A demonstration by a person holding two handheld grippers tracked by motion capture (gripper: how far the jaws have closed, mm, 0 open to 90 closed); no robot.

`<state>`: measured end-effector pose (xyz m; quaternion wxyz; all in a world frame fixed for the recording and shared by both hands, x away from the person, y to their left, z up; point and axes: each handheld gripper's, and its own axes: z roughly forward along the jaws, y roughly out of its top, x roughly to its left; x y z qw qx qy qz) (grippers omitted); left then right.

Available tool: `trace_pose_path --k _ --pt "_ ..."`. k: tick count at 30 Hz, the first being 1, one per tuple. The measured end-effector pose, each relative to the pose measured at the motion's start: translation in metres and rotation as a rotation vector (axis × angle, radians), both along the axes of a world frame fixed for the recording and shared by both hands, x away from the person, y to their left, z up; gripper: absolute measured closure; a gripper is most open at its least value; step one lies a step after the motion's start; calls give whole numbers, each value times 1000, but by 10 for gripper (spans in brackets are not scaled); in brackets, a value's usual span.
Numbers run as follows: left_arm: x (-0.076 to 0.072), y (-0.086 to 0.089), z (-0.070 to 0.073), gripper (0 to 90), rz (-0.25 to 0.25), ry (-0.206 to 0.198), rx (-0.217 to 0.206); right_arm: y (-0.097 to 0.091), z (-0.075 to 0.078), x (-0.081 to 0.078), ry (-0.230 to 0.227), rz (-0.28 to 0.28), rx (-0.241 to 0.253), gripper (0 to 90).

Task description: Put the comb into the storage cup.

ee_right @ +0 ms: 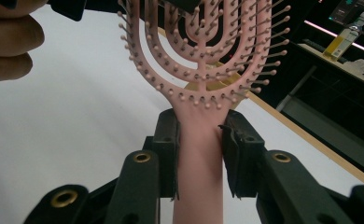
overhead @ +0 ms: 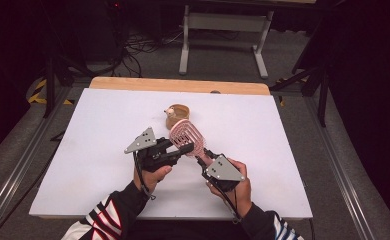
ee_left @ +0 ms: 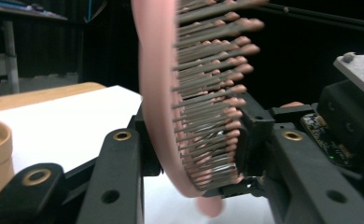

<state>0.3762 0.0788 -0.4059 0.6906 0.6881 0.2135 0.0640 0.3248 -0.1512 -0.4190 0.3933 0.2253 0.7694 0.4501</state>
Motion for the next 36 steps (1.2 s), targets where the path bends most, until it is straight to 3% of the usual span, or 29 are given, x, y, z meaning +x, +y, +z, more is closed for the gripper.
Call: trace_pose_path --k 5,13,22,27,36 --pt "-1 1 1 633 10 -18 17 0 1 -1 2 14 20 658" --pt "1 15 5 636 62 -36 47 -5 4 -3 8 73 73 513" --pt "4 33 9 637 95 -53 61 -20 11 -2 -17 66 134 367" --pt "4 40 13 637 114 -68 79 -28 13 2 3 68 150 316" --pt "3 54 17 637 146 -78 97 -41 10 3 -9 50 161 232"
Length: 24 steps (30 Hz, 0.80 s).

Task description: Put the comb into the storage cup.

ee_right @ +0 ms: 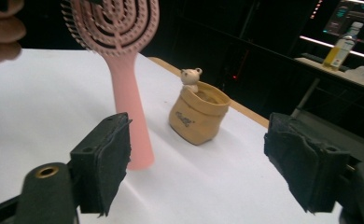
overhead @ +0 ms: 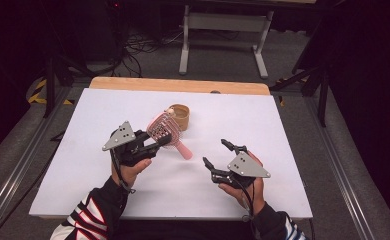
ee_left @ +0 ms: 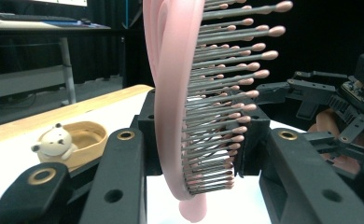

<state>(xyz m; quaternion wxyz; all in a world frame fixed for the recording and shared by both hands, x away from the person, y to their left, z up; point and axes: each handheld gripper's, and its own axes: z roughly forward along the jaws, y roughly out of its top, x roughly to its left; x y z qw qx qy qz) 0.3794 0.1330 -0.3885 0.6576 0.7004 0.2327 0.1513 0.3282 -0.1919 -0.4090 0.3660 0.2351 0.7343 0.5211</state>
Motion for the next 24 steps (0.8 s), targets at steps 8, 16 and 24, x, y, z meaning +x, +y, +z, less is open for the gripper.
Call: trace_pose_path --k 8,16,24 --pt "-2 12 5 638 31 -19 14 -14 -7 -1 -2 -25 -11 150" --pt "-2 22 9 638 61 -32 17 -27 -14 -3 0 -38 -12 78" --pt "-3 32 14 638 90 -48 9 -43 -22 -5 27 -64 -3 40"
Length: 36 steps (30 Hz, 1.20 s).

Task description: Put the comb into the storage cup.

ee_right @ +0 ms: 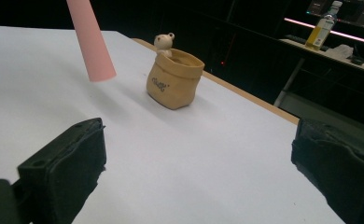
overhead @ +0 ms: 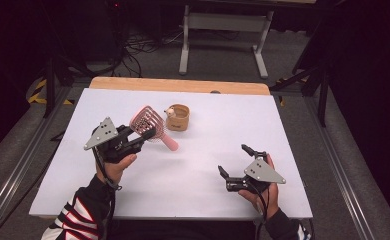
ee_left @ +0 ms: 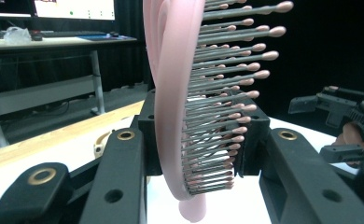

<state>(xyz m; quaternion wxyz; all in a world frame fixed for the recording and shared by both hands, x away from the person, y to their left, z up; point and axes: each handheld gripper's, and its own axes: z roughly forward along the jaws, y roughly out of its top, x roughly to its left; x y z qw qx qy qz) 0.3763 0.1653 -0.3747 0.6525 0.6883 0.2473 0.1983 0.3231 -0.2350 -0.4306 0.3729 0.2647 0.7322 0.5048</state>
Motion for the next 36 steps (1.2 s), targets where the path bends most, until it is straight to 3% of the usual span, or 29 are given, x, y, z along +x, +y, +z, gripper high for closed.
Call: trace_pose_path --k 18,36 --pt "1 20 13 638 54 -28 -58 -14 -13 -3 31 -28 -19 44" --pt "14 15 34 638 69 -49 -44 -15 -14 -3 37 -34 -27 55"
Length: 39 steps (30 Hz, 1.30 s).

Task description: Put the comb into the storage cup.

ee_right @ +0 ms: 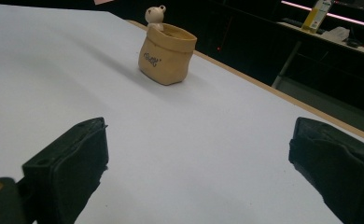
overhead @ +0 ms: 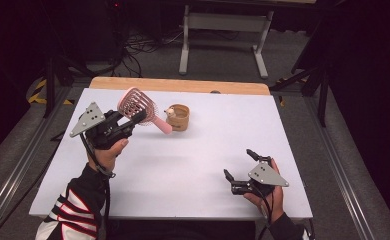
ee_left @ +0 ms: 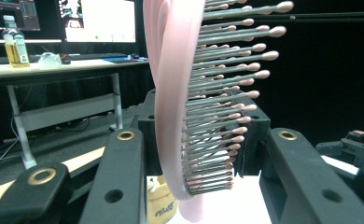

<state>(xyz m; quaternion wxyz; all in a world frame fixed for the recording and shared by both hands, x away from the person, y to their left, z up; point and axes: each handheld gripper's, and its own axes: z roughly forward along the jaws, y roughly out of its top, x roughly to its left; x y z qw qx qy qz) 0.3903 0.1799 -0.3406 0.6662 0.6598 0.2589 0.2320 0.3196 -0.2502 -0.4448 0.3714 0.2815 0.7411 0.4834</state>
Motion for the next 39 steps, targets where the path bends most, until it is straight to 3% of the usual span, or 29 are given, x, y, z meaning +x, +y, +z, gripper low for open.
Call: trace_pose_path --k 14,25,39 --pt "15 -9 16 638 -2 -9 14 2 -1 1 1 5 -1 61" --pt "29 -31 29 638 -5 -19 45 2 -1 1 2 11 -3 61" --pt "56 -57 29 638 4 16 91 2 -2 0 6 19 -4 61"
